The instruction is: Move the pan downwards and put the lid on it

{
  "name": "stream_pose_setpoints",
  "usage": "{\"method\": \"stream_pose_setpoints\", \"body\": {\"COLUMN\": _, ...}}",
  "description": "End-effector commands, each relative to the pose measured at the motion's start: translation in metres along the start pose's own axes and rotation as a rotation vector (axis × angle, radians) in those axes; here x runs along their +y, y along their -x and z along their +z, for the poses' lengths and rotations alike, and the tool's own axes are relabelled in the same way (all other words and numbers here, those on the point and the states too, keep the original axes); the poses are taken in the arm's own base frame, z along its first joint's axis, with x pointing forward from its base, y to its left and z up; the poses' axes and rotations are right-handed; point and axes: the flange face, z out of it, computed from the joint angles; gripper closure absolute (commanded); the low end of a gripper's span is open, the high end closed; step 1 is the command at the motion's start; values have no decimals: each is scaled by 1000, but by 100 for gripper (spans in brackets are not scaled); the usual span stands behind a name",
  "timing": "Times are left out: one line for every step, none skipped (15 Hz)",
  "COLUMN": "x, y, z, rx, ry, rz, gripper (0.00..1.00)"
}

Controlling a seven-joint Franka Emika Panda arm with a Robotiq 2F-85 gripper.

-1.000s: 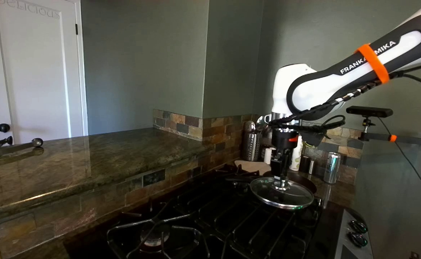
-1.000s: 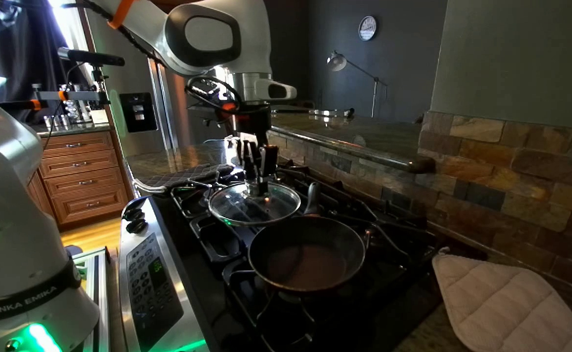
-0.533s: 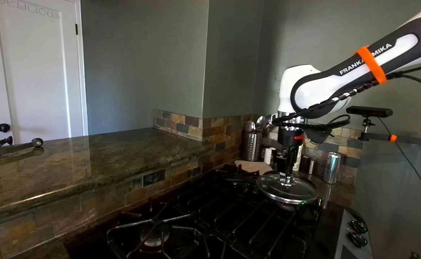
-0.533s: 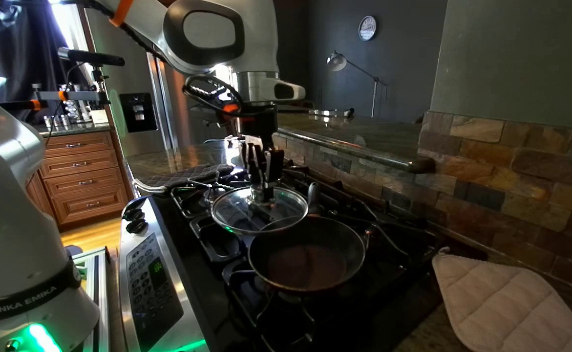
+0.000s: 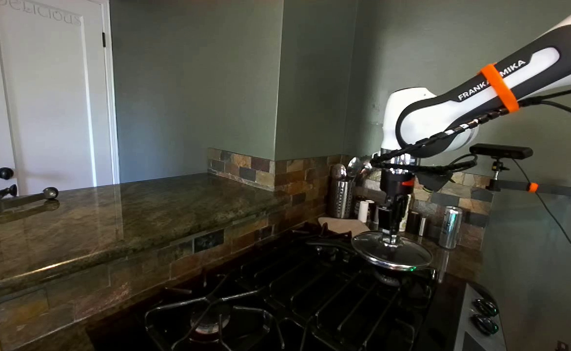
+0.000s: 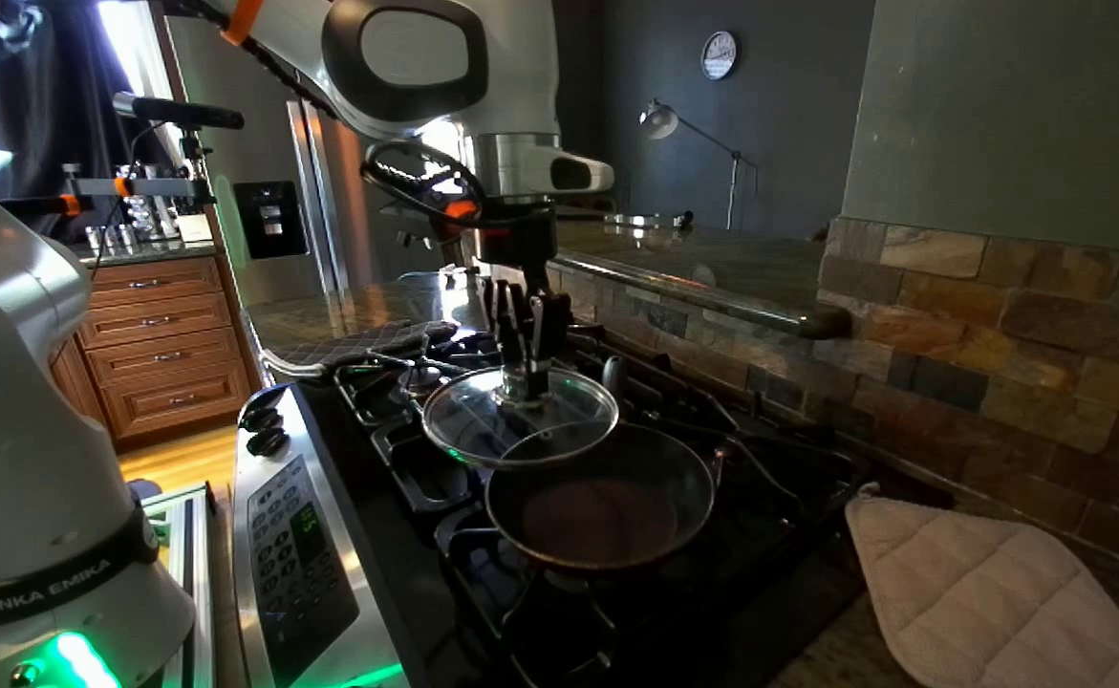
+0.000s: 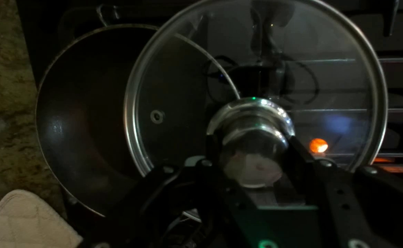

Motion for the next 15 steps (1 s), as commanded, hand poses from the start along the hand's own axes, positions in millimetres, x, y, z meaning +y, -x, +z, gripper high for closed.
{"method": "stream_pose_setpoints", "body": {"x": 0, "y": 0, "z": 0, "rx": -1, "ry": 0, "rz": 0, "gripper": 77}}
{"method": "stream_pose_setpoints", "body": {"x": 2, "y": -1, "z": 1, "rx": -3, "ry": 10, "rz": 6, "gripper": 77}}
{"method": "stream_pose_setpoints", "body": {"x": 6, "y": -2, "z": 4, "rx": -10, "ry": 17, "rz": 18, "gripper": 77}}
{"method": "stream_pose_setpoints", "body": {"x": 8, "y": -3, "z": 5, "rx": -12, "ry": 17, "rz": 22, "gripper": 77}}
{"method": "stream_pose_setpoints", "body": {"x": 12, "y": -2, "z": 6, "rx": -10, "ry": 21, "rz": 31, "gripper": 77}}
{"method": "stream_pose_setpoints", "body": {"x": 15, "y": -2, "z": 6, "rx": -9, "ry": 25, "rz": 39, "gripper": 77}}
{"method": "stream_pose_setpoints", "body": {"x": 18, "y": -1, "z": 5, "rx": -10, "ry": 28, "rz": 45, "gripper": 77}}
{"method": "stream_pose_setpoints", "body": {"x": 20, "y": -1, "z": 5, "rx": -9, "ry": 32, "rz": 53, "gripper": 77}}
{"method": "stream_pose_setpoints", "body": {"x": 23, "y": 0, "z": 4, "rx": -8, "ry": 33, "rz": 56, "gripper": 77}}
{"method": "stream_pose_setpoints", "body": {"x": 25, "y": 0, "z": 3, "rx": -6, "ry": 36, "rz": 61, "gripper": 77}}
{"method": "stream_pose_setpoints", "body": {"x": 28, "y": 0, "z": 1, "rx": -1, "ry": 38, "rz": 64, "gripper": 77}}
{"method": "stream_pose_setpoints", "body": {"x": 32, "y": -1, "z": 0, "rx": 8, "ry": 35, "rz": 63, "gripper": 77}}
{"method": "stream_pose_setpoints", "body": {"x": 35, "y": -3, "z": 0, "rx": 13, "ry": 30, "rz": 66, "gripper": 77}}
{"method": "stream_pose_setpoints", "body": {"x": 38, "y": -4, "z": -1, "rx": 22, "ry": 32, "rz": 70, "gripper": 77}}
{"method": "stream_pose_setpoints", "body": {"x": 41, "y": -5, "z": -2, "rx": 31, "ry": 36, "rz": 77, "gripper": 77}}
